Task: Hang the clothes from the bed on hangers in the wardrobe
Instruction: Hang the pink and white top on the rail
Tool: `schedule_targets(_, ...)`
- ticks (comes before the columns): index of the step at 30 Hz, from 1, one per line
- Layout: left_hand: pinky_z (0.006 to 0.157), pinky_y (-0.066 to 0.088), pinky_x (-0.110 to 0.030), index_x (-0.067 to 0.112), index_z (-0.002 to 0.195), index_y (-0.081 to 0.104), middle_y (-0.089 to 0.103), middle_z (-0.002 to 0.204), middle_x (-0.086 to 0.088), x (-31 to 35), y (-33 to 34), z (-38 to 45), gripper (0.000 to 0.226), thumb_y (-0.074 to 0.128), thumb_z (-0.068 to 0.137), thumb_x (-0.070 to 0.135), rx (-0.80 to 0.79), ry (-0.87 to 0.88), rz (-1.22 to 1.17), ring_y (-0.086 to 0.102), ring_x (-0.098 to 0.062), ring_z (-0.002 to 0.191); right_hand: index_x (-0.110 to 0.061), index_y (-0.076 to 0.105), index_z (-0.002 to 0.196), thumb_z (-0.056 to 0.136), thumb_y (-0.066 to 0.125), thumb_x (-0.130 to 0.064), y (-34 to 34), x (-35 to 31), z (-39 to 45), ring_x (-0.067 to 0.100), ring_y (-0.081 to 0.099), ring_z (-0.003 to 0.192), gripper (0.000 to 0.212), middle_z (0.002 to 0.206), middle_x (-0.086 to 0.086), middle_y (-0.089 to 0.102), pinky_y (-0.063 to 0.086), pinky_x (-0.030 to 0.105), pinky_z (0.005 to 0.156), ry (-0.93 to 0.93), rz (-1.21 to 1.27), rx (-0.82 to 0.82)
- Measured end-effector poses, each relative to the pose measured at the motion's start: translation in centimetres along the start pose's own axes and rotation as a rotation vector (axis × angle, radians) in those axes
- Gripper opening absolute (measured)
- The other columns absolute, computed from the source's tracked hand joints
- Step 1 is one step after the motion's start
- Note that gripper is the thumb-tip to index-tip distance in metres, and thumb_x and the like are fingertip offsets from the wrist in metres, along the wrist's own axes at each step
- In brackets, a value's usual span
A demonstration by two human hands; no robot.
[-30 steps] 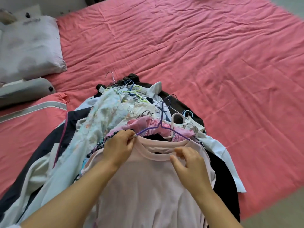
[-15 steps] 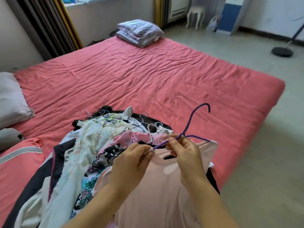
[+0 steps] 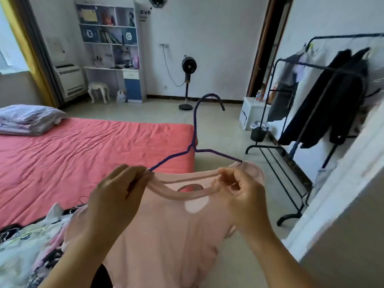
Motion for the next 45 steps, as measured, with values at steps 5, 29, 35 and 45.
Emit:
schedule_targets(5, 0.058, 0.041, -0.025, 0.02, 0.086, 0.071, 0.06, 0.073, 0.01, 9.0, -0.1, 1.7, 0.032, 0.049, 0.084, 0.042, -0.003, 0.207, -0.145, 0.051, -0.008, 0.068, -0.014, 0.063, 0.11, 0.077, 0.057, -0.039, -13.5, -5.1, -2.4, 0.009, 0.05, 0.102, 0.042, 0.103, -0.008, 0.057, 0.037, 0.012, 0.091, -0.255, -0.362, 0.349)
schedule_targets(29, 0.057, 0.051, -0.032, 0.031, 0.094, 0.073, 0.059, 0.071, 0.011, 59.0, 11.6, -2.0, 0.035, 0.044, 0.084, 0.047, -0.111, 0.615, -0.7, 0.059, -0.015, 0.067, -0.012, 0.061, 0.12, 0.087, 0.06, -0.037, -62.1, -13.1, -18.5, 0.008, 0.047, 0.107, 0.042, 0.12, 0.001, 0.061, 0.044, 0.034, 0.09, -0.2, -0.995, 1.028)
schedule_targets(35, 0.07, 0.048, -0.037, 0.028, 0.097, 0.072, 0.066, 0.088, -0.004, 70.9, 14.1, 2.5, 0.02, 0.055, 0.092, 0.035, -0.064, 0.579, -0.688, 0.059, -0.031, 0.086, -0.013, 0.065, 0.109, 0.081, 0.056, -0.041, -69.0, -15.1, -20.0, 0.009, 0.051, 0.102, 0.041, 0.105, -0.013, 0.052, 0.039, 0.027, 0.088, -0.264, -1.142, 1.113)
schedule_targets(45, 0.066, 0.04, -0.032, 0.021, 0.104, 0.07, 0.067, 0.101, -0.01, 87.7, 18.8, 9.3, 0.024, 0.049, 0.096, 0.029, -0.073, 0.586, -0.749, 0.058, -0.029, 0.086, -0.011, 0.069, 0.102, 0.077, 0.05, -0.047, -76.5, -13.8, -19.2, 0.012, 0.049, 0.097, 0.047, 0.102, 0.003, 0.064, 0.034, 0.016, 0.083, -0.242, -1.337, 1.126)
Point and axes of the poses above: each hand's wrist, its own z-axis towards the middle knuckle, its own y-axis out of the palm, x = y × z, the point moved 10 cm from there along z, towards the middle knuckle
